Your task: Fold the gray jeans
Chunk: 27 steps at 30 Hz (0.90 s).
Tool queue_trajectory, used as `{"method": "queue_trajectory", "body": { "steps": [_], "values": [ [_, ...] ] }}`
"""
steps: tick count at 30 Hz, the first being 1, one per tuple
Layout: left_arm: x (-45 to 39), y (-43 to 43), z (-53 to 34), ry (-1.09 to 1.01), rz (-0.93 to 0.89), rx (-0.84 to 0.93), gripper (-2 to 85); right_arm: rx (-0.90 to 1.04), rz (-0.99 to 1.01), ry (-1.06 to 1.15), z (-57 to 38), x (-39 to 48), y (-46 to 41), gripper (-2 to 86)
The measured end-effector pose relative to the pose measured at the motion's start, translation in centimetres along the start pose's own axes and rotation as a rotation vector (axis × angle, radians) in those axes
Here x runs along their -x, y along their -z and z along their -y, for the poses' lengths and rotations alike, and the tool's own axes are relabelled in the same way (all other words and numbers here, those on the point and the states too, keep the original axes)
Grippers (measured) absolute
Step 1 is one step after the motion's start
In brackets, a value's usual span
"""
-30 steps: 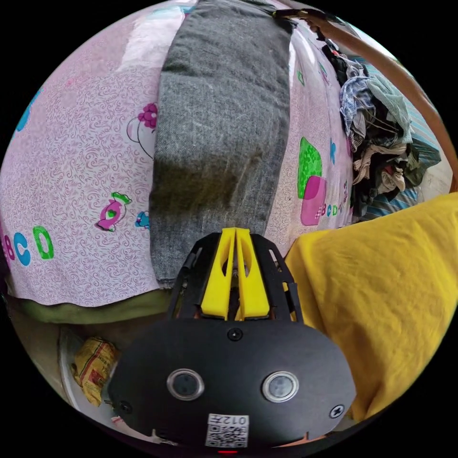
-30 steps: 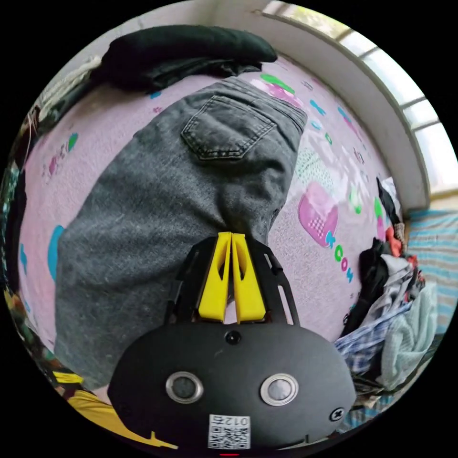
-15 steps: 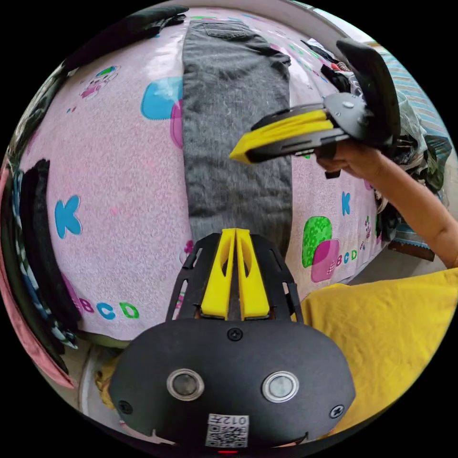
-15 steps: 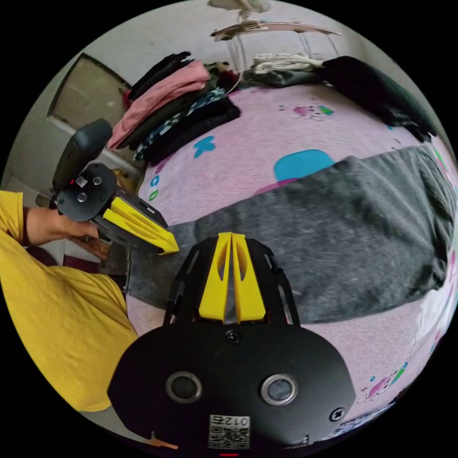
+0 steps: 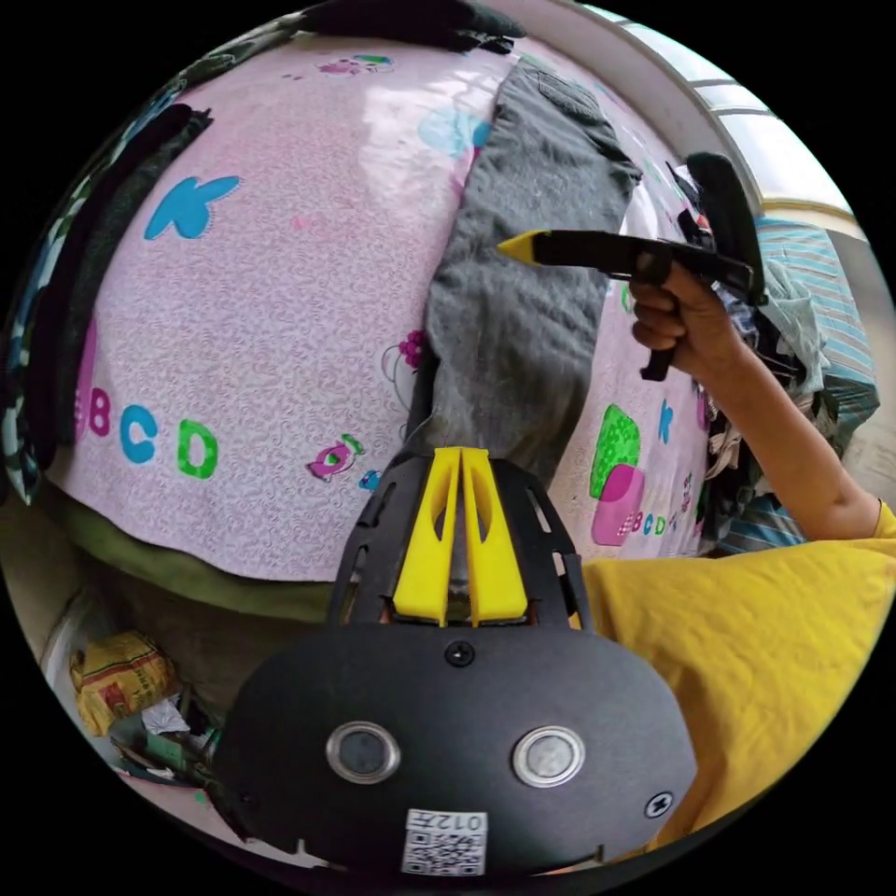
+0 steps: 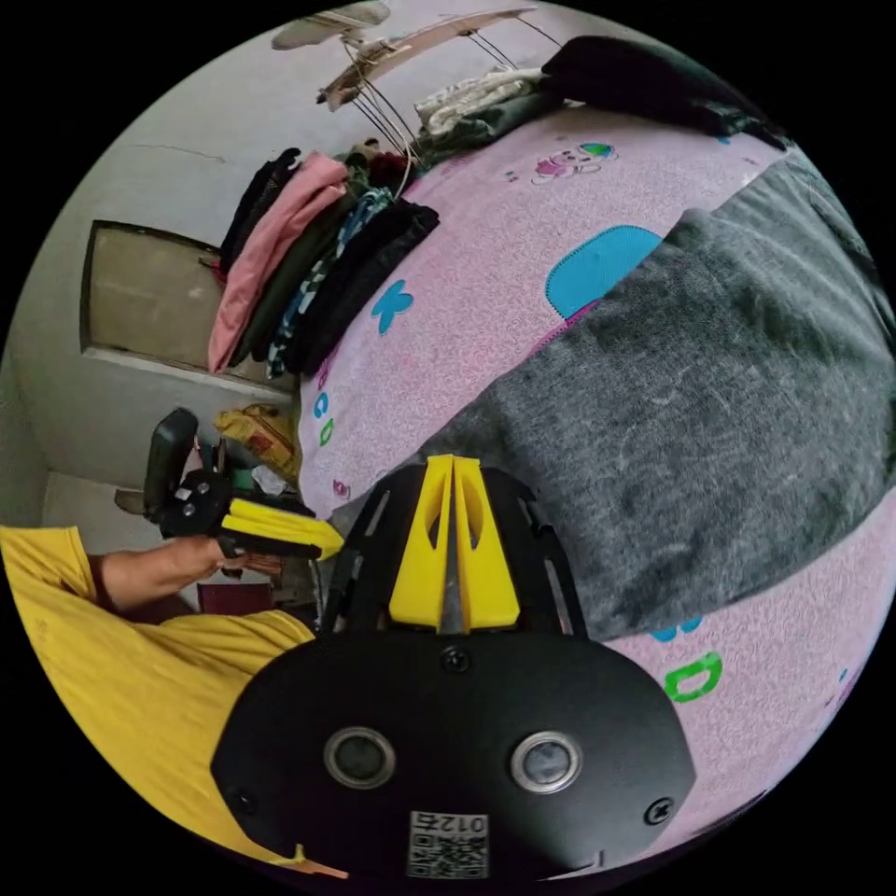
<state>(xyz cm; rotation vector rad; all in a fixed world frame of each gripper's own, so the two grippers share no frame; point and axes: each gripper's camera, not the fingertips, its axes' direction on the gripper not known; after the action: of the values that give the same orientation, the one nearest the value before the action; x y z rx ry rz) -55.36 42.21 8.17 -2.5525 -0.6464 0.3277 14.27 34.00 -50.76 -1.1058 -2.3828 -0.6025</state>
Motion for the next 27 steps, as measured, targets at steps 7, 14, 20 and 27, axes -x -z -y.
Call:
{"method": "queue_trajectory", "body": {
  "steps": [7, 14, 20, 27],
  "values": [
    [1.4, -1.8, -2.9, 0.0, 0.051, 0.098, 0.3, 0.131, -0.034, 0.145, -5.2, 4.2, -3.5, 0.0],
    [0.4, -2.5, -5.8, -0.006, 0.085, 0.124, 0.3, 0.19, -0.18, 0.067, -4.1, 2.8, -7.6, -0.1],
    [1.6, -0.5, -7.0, 0.049, 0.016, 0.027, 0.3, 0.05, -0.09, -0.105, -6.8, 0.9, -5.9, -0.1],
    [-0.2, 2.7, -3.1, -0.199, 0.016, -0.035, 0.2, 0.148, -0.119, 0.045, -11.4, 4.2, -8.4, -0.1]
  ]
}}
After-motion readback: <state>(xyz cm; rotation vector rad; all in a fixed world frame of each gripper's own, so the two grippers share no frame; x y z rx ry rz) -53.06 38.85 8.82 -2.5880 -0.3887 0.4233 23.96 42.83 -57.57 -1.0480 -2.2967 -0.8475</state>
